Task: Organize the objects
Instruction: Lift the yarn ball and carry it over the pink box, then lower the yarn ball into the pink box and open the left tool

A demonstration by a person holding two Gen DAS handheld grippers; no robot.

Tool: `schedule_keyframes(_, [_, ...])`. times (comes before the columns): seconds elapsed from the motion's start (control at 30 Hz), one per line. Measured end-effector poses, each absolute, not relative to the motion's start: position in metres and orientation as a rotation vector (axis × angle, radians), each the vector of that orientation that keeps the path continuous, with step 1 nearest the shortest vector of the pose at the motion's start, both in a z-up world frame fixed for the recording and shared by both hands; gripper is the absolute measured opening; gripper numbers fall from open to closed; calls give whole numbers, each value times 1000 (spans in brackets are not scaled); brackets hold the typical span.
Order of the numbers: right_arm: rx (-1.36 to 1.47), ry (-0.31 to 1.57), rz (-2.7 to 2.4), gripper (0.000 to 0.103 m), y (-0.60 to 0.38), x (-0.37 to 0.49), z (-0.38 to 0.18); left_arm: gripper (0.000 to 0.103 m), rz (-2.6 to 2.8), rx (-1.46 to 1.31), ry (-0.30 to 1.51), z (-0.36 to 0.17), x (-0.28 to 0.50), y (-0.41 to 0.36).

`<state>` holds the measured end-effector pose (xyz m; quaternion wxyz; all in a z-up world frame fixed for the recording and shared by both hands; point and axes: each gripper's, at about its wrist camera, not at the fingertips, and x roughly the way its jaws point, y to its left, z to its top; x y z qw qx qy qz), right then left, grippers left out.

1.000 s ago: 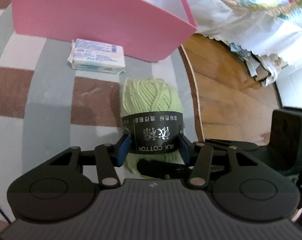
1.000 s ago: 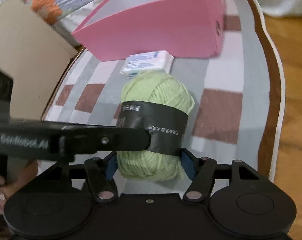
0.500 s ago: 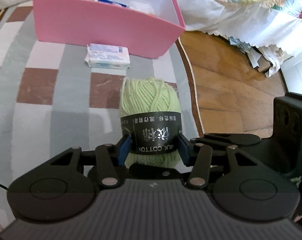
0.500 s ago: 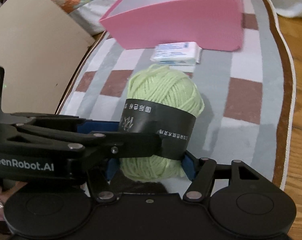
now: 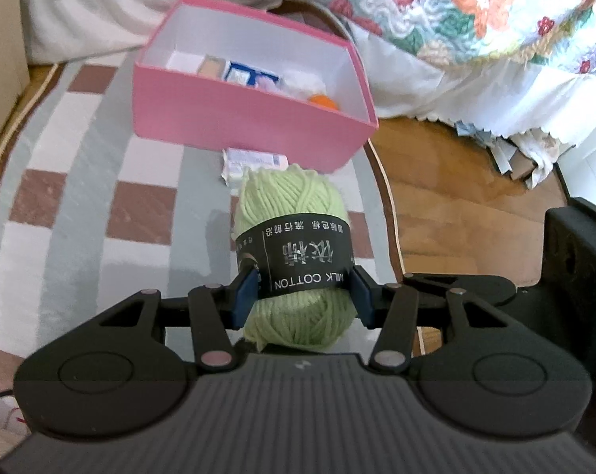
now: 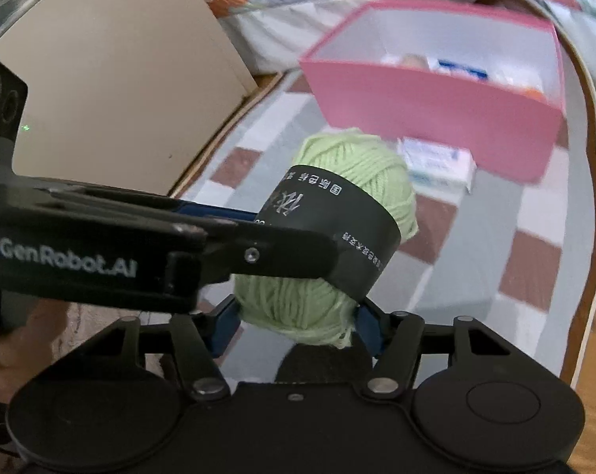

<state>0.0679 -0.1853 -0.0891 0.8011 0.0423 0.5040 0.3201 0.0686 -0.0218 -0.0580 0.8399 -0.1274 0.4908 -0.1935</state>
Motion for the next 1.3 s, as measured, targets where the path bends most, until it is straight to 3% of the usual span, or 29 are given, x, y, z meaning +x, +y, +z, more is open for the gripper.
schedule_keyframes(0.4, [-98,847,687,63,-162,51,-41,49,-399,-220,884,-3,59,-16])
schedule_keyframes(0.8, [-211,651,628,63,-154,110,21,48,-419,-127,717,54,128,-23])
schedule_keyframes(1.07, [-149,658,578,63,-165,198,12,48,-417,-129,710,36,215,-38])
schedule_keyframes(1.3, [-68,767,533,63,-177,272,-34,47,-430,-226,809,-22,287,-43])
